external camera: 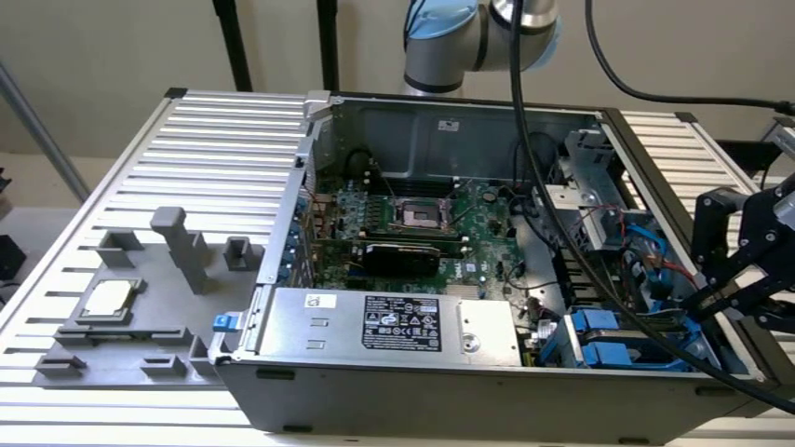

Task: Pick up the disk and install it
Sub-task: 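Insert the first disk wire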

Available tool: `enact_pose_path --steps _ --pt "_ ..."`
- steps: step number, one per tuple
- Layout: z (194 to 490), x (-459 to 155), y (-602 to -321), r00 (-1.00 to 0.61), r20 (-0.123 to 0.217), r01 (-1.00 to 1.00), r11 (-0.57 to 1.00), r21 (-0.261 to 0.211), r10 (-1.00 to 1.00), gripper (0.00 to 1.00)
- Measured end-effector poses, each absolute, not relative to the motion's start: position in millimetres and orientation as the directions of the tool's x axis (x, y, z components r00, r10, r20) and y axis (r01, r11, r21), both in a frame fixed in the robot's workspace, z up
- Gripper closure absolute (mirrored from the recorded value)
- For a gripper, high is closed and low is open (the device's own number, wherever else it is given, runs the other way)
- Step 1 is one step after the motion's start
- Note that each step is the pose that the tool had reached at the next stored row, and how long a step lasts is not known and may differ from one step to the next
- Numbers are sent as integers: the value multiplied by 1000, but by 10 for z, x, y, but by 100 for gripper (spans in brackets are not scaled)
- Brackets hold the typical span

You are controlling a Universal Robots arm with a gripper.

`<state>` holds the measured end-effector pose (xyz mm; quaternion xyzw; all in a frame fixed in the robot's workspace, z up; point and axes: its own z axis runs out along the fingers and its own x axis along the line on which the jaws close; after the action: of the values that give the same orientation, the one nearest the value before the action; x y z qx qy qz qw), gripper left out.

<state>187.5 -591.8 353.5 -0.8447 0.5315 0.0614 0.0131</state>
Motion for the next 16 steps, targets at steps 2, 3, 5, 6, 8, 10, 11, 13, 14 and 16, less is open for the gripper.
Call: enact_pose_path --steps 2,3,5,6,8,10,11,13,14,16 --pt "3534 1875 -5918 435 -119 -896 -443 43 -892 84" --pt "3534 1875 -5918 438 -119 -894 -445 43 -891 84" --pt "3534 1875 -5918 439 -121 -894 -447 43 -890 84" --pt "3534 1875 -5918 439 -122 -894 -447 43 -890 84" --pt "3533 1860 -5918 439 -123 -894 -447 42 -890 84" --pt "3536 1814 -5919 439 -124 -894 -447 42 -890 84" --pt "3537 1781 -5918 439 -125 -894 -447 41 -890 84" --pt "3538 1719 -5919 438 -127 -894 -446 40 -890 84" --pt "3539 1690 -5919 437 -128 -895 -445 40 -890 84" --pt "3539 1640 -5918 435 -128 -895 -443 40 -891 84"
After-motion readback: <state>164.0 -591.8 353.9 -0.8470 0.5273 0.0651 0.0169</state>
